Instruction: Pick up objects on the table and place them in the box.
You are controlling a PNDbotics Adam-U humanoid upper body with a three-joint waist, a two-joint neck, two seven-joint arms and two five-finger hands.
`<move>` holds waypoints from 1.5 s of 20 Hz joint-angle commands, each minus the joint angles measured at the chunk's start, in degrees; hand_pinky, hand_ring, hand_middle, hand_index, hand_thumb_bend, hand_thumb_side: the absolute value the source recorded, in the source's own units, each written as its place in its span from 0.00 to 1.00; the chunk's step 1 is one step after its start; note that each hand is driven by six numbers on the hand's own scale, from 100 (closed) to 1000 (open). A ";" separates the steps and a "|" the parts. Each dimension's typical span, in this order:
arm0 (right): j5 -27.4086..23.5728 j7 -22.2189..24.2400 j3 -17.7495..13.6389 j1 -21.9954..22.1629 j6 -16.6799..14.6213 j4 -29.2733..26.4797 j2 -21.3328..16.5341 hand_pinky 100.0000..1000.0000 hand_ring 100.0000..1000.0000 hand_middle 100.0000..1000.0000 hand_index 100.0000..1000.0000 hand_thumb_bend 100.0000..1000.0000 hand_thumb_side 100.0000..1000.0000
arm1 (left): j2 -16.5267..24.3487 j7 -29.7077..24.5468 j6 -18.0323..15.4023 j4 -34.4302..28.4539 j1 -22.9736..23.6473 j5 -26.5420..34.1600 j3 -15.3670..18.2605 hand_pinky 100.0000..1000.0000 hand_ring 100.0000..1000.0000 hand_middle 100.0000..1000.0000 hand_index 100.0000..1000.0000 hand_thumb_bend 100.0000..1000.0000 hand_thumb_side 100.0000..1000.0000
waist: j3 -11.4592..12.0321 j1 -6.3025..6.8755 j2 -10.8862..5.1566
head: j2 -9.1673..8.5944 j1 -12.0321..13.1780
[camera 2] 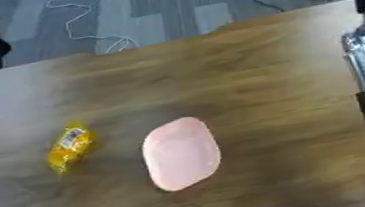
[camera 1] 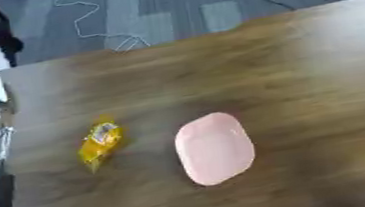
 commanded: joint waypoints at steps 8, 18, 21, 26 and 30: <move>0.14 0.25 -0.42 -0.95 0.61 -0.44 -0.54 0.57 0.73 0.78 0.80 0.00 1.00 | -0.48 -0.11 0.15 -0.75 -1.18 0.32 -0.03 0.72 0.77 0.82 0.86 0.34 0.86 | 0.74 -0.18 0.34 | 0.60 0.23; 0.38 0.53 -0.33 -0.87 1.04 -0.44 -0.70 0.56 0.73 0.78 0.80 0.00 1.00 | -0.70 0.10 0.42 -0.75 -1.09 0.72 -0.04 0.72 0.76 0.81 0.86 0.34 0.86 | 0.87 0.10 2.28 | 0.79 -0.20; 0.51 0.56 -0.34 -0.78 1.15 -0.44 -0.79 0.56 0.73 0.78 0.80 0.00 1.00 | -0.61 0.19 0.46 -0.75 -1.04 0.79 -0.02 0.72 0.76 0.81 0.86 0.34 0.86 | 0.89 0.14 2.76 | 0.74 -0.18; 0.66 0.60 -0.35 -0.63 1.29 -0.44 -0.91 0.56 0.73 0.78 0.80 0.00 1.00 | -0.42 0.34 0.59 -0.75 -0.85 0.88 0.01 0.72 0.76 0.81 0.86 0.33 0.86 | 0.87 0.17 3.54 | 0.62 -0.14; 0.72 0.66 -0.33 -0.59 1.29 -0.44 -0.89 0.56 0.73 0.78 0.80 0.00 1.00 | -0.38 0.39 0.59 -0.75 -0.77 0.93 -0.01 0.72 0.76 0.81 0.86 0.33 0.86 | 0.85 0.15 3.93 | 0.50 -0.03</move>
